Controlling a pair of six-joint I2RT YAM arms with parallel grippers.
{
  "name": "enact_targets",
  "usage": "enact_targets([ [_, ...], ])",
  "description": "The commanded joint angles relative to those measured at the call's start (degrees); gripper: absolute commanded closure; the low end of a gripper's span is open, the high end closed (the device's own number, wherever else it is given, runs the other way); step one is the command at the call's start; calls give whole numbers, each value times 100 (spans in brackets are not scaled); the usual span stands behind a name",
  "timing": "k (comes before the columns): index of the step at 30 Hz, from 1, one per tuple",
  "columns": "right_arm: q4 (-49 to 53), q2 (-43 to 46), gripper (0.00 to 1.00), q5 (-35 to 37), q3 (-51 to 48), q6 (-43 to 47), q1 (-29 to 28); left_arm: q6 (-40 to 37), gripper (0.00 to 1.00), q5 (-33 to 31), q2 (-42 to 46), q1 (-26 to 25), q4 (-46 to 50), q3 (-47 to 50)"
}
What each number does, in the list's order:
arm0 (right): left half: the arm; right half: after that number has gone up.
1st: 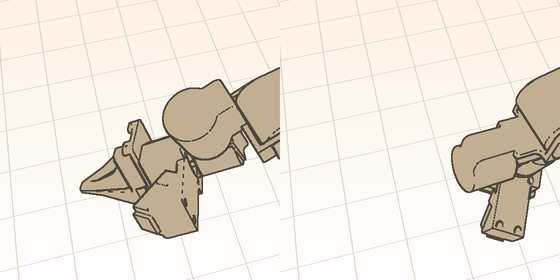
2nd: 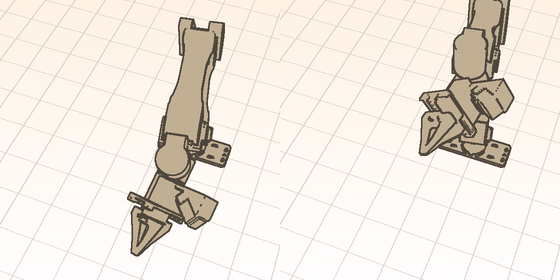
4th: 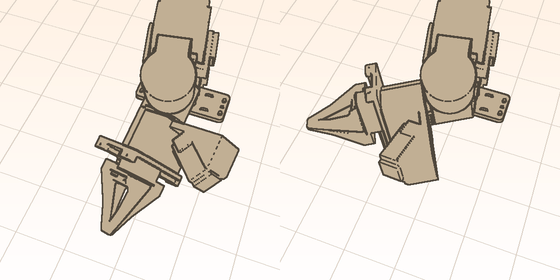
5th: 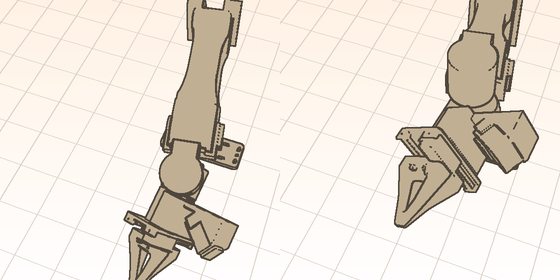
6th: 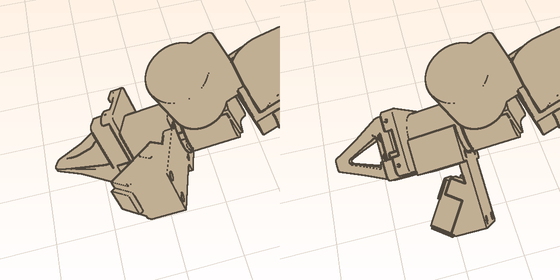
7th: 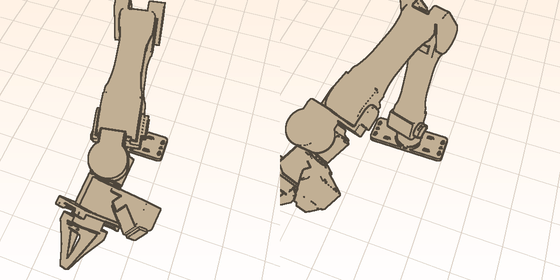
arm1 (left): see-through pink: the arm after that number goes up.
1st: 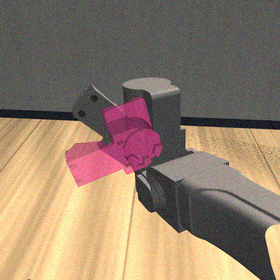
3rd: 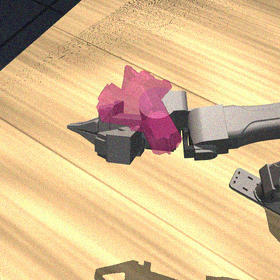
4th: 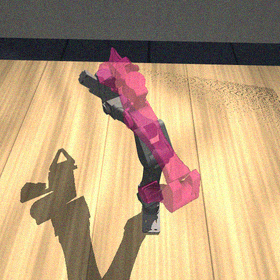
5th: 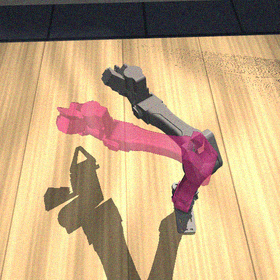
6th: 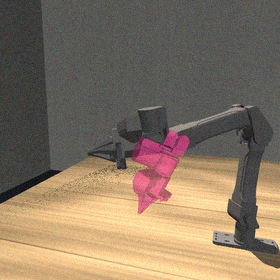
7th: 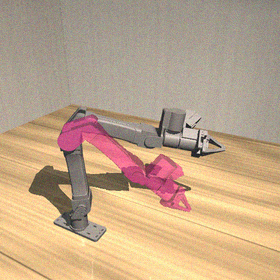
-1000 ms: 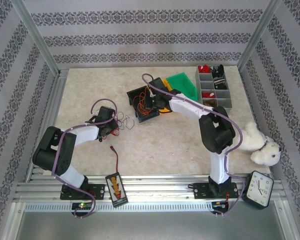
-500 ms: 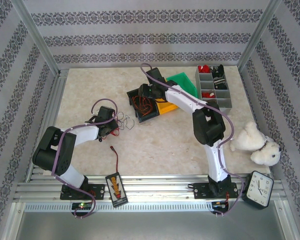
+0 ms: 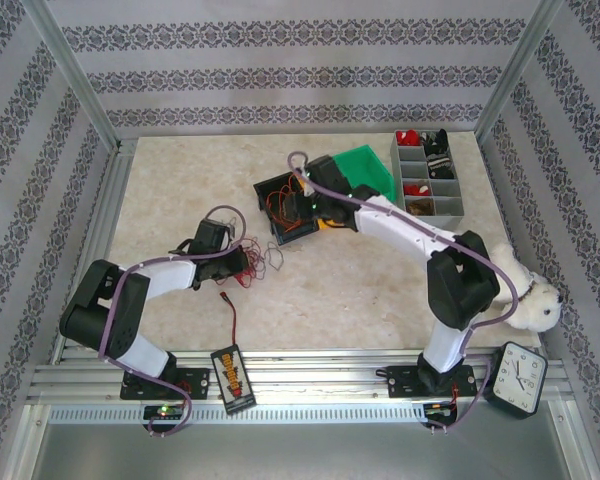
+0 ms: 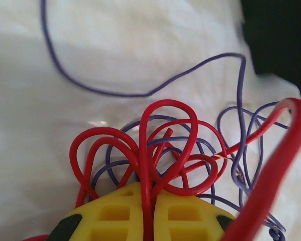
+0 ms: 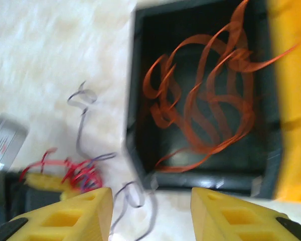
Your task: Untangle the cables
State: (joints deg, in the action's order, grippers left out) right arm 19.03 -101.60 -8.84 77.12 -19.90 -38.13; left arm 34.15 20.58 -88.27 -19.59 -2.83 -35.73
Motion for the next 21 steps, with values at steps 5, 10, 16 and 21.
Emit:
enact_targets([
  [5,68,-396,55,-998,-403,680,-647,-216,100,288,-138,-215,590,-37],
  [10,203,-675,56,-1262,-347,830,-685,-215,100,202,-169,-211,643,-142],
  [16,273,-838,58,-1431,-452,970,-684,-223,100,170,-193,-212,685,-216],
  [21,180,-923,77,-1312,-385,945,-681,-220,100,175,-217,-209,639,-198],
])
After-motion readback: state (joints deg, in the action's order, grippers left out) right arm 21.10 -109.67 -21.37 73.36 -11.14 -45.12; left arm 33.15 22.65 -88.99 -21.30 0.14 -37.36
